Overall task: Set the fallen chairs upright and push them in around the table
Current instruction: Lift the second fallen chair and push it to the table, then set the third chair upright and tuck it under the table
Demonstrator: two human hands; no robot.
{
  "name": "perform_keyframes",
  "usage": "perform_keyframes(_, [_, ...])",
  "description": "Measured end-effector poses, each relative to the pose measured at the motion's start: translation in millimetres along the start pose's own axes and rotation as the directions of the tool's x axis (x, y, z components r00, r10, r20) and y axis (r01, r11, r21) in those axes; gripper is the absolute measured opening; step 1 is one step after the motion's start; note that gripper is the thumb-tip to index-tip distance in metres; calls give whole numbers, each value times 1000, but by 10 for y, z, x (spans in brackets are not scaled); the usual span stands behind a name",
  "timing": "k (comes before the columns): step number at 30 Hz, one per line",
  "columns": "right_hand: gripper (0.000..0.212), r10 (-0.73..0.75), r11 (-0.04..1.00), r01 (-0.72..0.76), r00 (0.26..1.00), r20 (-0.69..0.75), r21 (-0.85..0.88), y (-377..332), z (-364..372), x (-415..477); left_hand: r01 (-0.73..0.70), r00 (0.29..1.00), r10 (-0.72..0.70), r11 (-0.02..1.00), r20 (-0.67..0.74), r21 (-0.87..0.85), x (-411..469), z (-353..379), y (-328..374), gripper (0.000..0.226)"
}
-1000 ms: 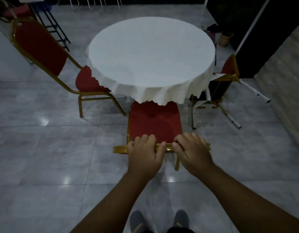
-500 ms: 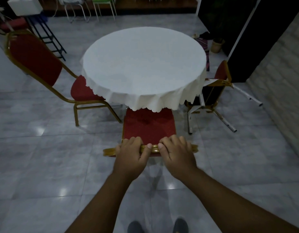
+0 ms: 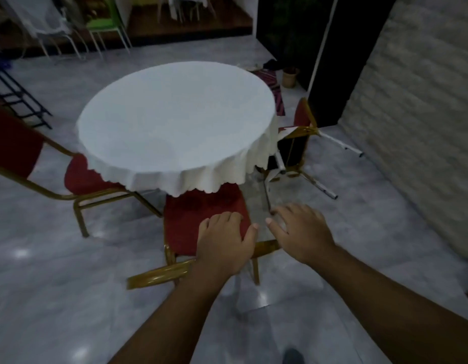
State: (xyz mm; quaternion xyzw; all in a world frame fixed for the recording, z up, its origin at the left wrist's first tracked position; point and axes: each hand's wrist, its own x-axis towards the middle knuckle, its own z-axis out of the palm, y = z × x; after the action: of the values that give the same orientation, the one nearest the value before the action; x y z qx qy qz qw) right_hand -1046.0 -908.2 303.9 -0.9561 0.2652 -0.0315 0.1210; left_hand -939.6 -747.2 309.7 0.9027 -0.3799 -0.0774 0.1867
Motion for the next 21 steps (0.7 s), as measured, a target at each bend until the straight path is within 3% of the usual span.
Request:
perform_keyframes(8, [59,163,966,-161,987,-10,-204,1949,-587,61,-171,979,166,985,118,27,959,623,1615,56])
perform_keyframes(14, [61,295,930,-298,954,-48,-213,3372,-1158,224,-159,970,157,987,185,-1,1802,1062,2886,59])
perform_keyframes(21, [62,354,906,-357,934,-55,-227,4658,-1434,1062,-202,964,194,979,181,26,3019,1581,3856,62])
